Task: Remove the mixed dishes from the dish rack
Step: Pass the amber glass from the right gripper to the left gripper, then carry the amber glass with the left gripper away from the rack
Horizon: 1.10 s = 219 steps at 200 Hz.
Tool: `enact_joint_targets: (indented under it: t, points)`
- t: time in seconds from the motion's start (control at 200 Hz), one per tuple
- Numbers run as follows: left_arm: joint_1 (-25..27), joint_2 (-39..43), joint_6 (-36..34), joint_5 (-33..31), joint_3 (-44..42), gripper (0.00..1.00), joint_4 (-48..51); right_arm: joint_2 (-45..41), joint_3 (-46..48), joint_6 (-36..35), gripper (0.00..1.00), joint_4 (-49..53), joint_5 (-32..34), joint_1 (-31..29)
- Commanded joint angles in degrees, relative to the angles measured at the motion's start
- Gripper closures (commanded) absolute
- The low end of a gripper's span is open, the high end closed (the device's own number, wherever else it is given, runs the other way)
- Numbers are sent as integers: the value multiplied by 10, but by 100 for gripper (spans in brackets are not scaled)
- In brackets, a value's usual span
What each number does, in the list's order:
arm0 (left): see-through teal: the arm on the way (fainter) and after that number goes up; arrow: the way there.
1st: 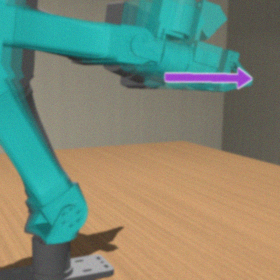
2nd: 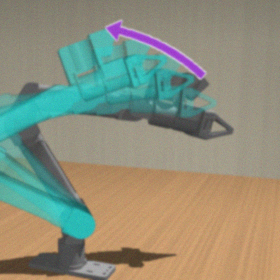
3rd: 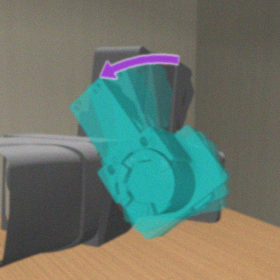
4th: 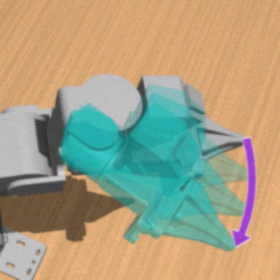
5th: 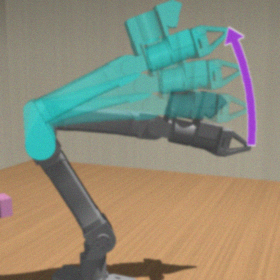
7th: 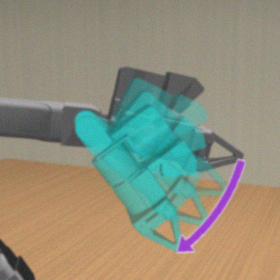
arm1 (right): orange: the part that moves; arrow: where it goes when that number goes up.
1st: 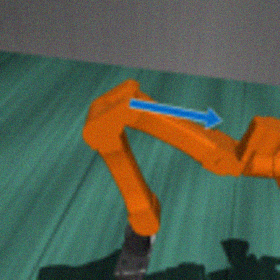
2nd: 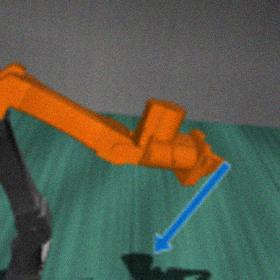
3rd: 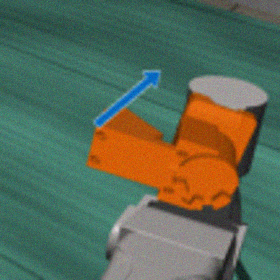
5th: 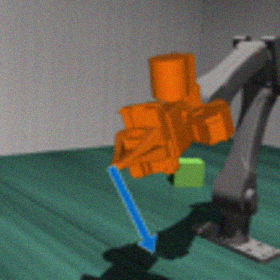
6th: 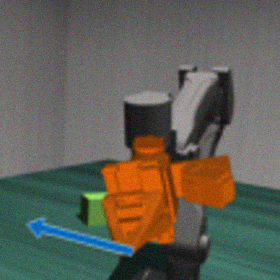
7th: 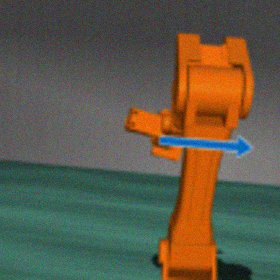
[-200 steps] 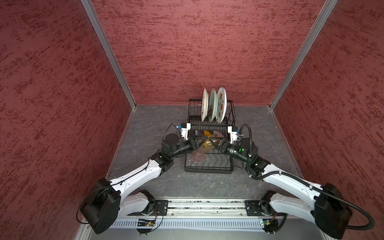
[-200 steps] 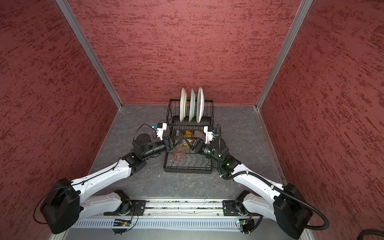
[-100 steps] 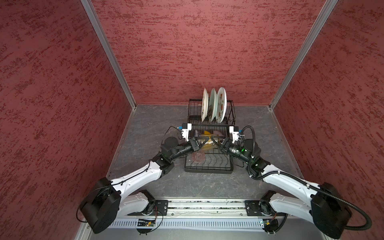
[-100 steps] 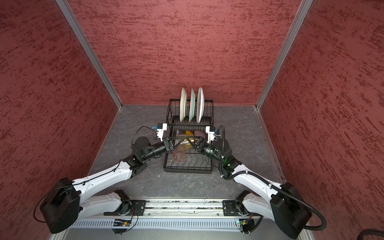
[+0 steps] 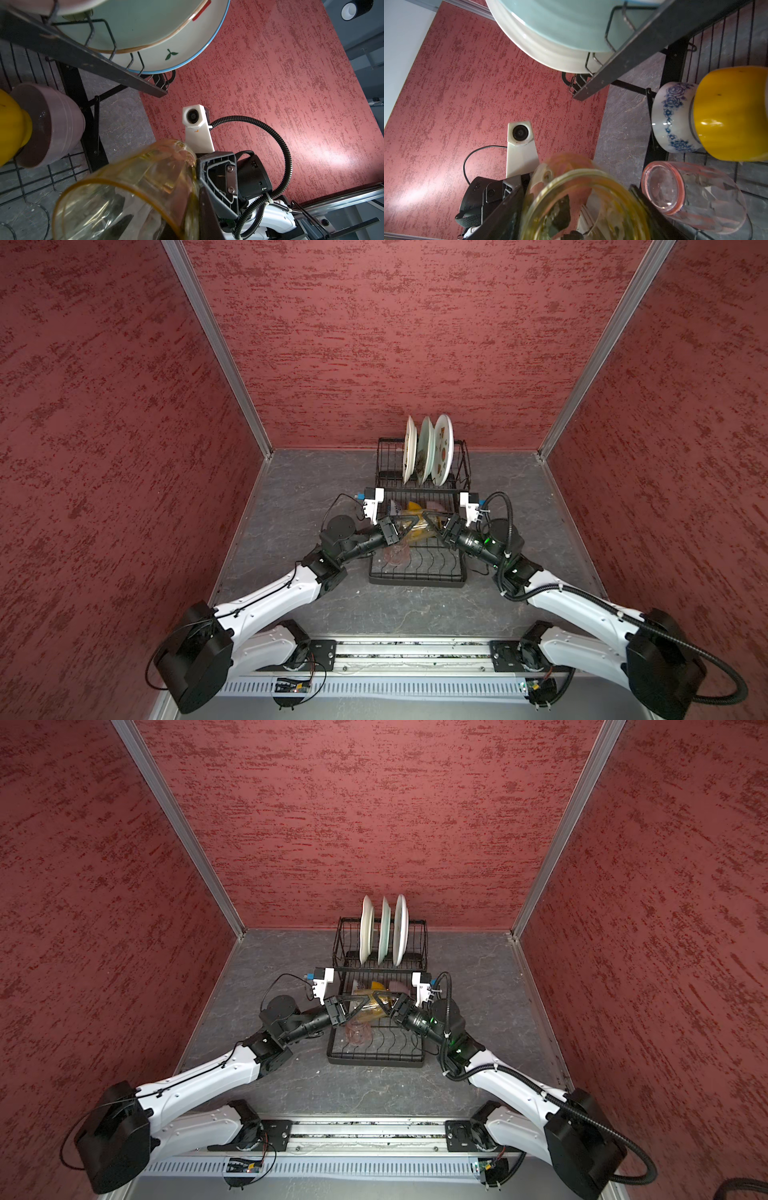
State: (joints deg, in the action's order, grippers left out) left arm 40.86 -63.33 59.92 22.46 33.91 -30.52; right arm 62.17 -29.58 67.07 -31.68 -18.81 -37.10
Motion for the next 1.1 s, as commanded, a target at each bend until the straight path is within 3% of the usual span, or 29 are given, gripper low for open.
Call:
enact_joint_targets:
  t: [0.0, 0.341, 0.551, 0.676, 0.887, 1.092]
  points:
    - [1, 32, -63, -62, -9, 100, 101, -19, -10, -67, 21, 103, 52, 2]
    - [-2, 86, -128, -124, 1, 100, 239, -48, -20, -109, 8, 194, 121, 7]
    - [-19, 100, -165, -153, 55, 100, 415, -40, -39, -185, 3, 271, 160, 7]
    - [-54, 127, -182, -153, 72, 100, 507, -45, -34, -237, 1, 318, 195, 7]
    - [-126, 176, -203, -166, 98, 100, 616, -45, -15, -282, 1, 304, 207, 7]
    - [-189, 133, -243, -223, 162, 100, 719, -78, 16, -323, 1, 286, 237, 7]
